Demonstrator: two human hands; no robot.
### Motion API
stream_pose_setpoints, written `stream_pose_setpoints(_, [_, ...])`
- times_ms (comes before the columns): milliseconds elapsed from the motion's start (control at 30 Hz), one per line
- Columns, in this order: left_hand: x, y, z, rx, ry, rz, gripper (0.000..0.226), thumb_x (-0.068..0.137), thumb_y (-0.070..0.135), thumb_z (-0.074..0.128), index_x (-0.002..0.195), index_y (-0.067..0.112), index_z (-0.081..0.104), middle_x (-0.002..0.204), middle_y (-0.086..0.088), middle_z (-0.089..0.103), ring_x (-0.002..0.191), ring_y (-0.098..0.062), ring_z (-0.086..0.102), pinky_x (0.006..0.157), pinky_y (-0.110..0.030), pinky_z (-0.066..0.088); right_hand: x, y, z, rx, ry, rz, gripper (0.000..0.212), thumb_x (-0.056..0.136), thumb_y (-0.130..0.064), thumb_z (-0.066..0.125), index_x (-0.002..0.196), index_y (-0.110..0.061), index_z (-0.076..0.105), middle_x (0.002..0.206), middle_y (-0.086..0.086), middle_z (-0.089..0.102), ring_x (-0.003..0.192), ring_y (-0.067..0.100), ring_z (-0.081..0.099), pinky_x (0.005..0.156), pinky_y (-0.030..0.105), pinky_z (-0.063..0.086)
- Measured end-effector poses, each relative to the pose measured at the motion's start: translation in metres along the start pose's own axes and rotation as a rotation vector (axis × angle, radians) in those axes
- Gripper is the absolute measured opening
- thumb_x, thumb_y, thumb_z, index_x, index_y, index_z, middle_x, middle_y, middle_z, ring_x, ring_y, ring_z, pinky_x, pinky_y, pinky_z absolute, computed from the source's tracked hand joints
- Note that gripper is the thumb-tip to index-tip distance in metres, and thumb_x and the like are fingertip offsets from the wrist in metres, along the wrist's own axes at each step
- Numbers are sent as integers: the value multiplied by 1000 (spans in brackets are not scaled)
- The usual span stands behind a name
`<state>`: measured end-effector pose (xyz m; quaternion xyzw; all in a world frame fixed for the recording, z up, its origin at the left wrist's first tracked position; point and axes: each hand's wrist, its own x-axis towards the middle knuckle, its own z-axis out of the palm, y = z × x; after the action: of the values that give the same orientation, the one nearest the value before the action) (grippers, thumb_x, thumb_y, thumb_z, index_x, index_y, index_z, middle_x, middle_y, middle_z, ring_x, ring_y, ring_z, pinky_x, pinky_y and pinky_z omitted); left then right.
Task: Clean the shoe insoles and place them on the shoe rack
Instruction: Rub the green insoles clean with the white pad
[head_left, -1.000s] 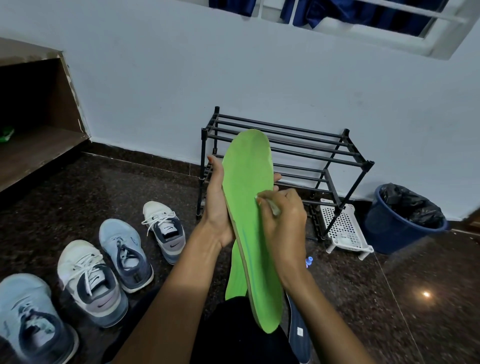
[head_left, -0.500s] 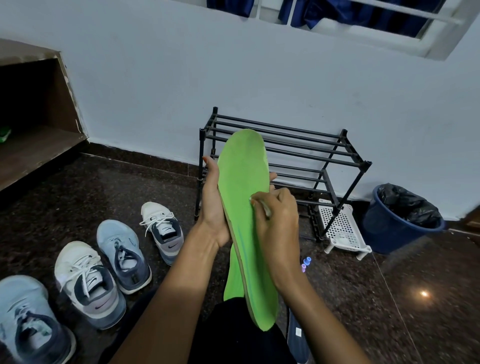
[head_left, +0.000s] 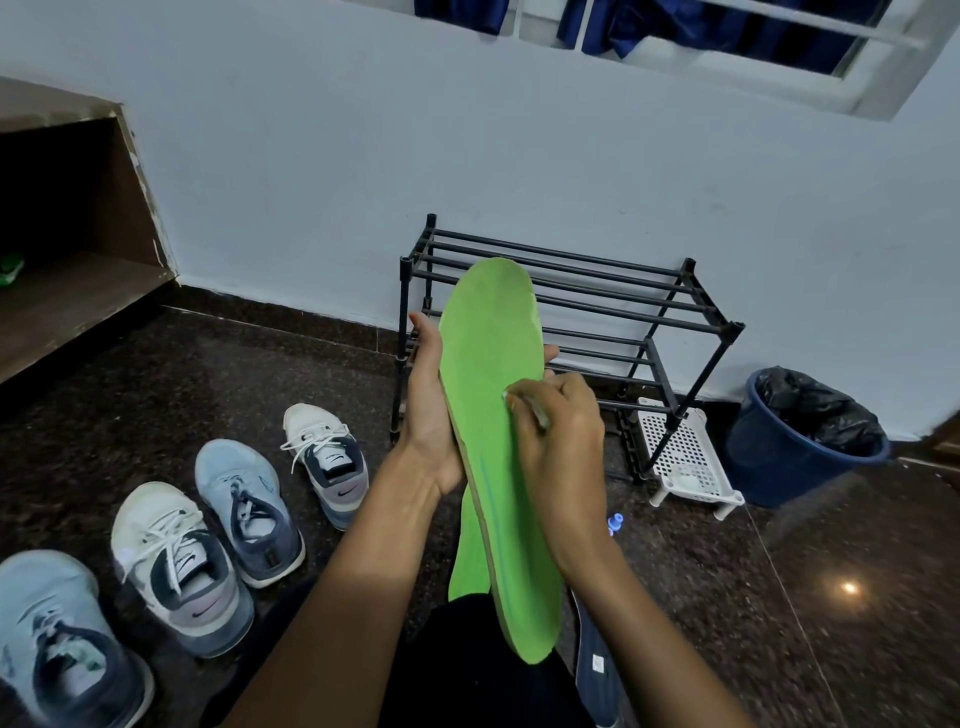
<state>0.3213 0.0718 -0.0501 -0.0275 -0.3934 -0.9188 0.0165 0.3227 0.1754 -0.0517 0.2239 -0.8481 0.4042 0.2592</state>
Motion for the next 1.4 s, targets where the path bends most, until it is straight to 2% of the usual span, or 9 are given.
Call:
stream_pose_setpoints(133, [2, 0, -3, -1, 22, 17, 98, 83, 78, 8, 127, 4, 56, 119, -26, 62, 106, -36, 62, 90, -43, 51, -14, -8, 1, 131, -43, 18, 10, 83, -1, 63, 90, -4, 70, 82, 2, 54, 79, 17, 53, 69, 10, 36])
stream_pose_setpoints(300, [1, 2, -1, -43, 14, 23, 98, 80, 80, 15, 114, 4, 66, 119, -26, 62, 97, -32, 60, 81, -39, 52, -37, -21, -3, 318, -119, 8, 11, 79, -9, 62, 85, -7, 71, 80, 0, 58, 79, -5, 54, 70, 1, 36])
stream_pose_setpoints(467, [2, 0, -1, -27, 8, 28, 96, 83, 78, 10, 119, 5, 61, 121, -28, 61, 104, -35, 62, 91, -42, 50, -16, -12, -1, 197, -86, 21, 10, 81, -2, 64, 88, -5, 70, 82, 1, 55, 79, 8, 53, 71, 3, 35])
stream_pose_setpoints(600, [2, -1, -1, -20, 17, 32, 94, 83, 77, 10, 118, 7, 62, 119, -27, 62, 106, -35, 62, 93, -42, 50, -9, -13, 1, 208, -64, 54, 10, 82, 0, 63, 89, -4, 70, 82, 1, 53, 79, 4, 51, 71, 1, 34])
stream_pose_setpoints(767, [1, 2, -1, -35, 27, 29, 97, 81, 79, 14, 113, 5, 67, 120, -26, 62, 99, -33, 61, 83, -41, 52, -35, -23, -1, 336, -103, 25, 12, 79, -7, 62, 86, -5, 71, 79, 1, 58, 78, -6, 54, 69, 0, 35])
stream_pose_setpoints(867, [0, 3, -1, -39, 12, 26, 98, 80, 80, 15, 122, 4, 61, 122, -26, 61, 99, -33, 61, 85, -41, 51, -37, -23, -3, 328, -121, 10, 12, 79, -6, 62, 86, -5, 71, 79, -2, 56, 78, -11, 52, 68, 0, 35])
stream_pose_setpoints(1033, [1, 0, 1, -22, -21, 20, 97, 82, 78, 11, 128, 4, 56, 125, -28, 58, 116, -39, 57, 96, -43, 48, -8, -17, 1, 201, -64, 26, 11, 83, -1, 63, 91, -3, 70, 84, 1, 54, 80, 9, 53, 72, 6, 37])
stream_pose_setpoints(1167, [1, 0, 1, -22, -14, 17, 97, 83, 77, 9, 128, 4, 55, 126, -28, 58, 118, -37, 56, 97, -41, 49, 6, -17, 7, 191, -25, 62, 12, 85, -1, 61, 94, -2, 68, 86, 3, 53, 83, 16, 55, 75, 17, 43])
stream_pose_setpoints(1400, [0, 2, -1, -27, 11, 28, 97, 81, 78, 15, 122, 3, 60, 119, -25, 63, 102, -34, 60, 91, -44, 46, -26, -28, 2, 302, -100, 17, 12, 81, 0, 63, 89, -5, 70, 81, -1, 56, 78, -3, 53, 70, 1, 36])
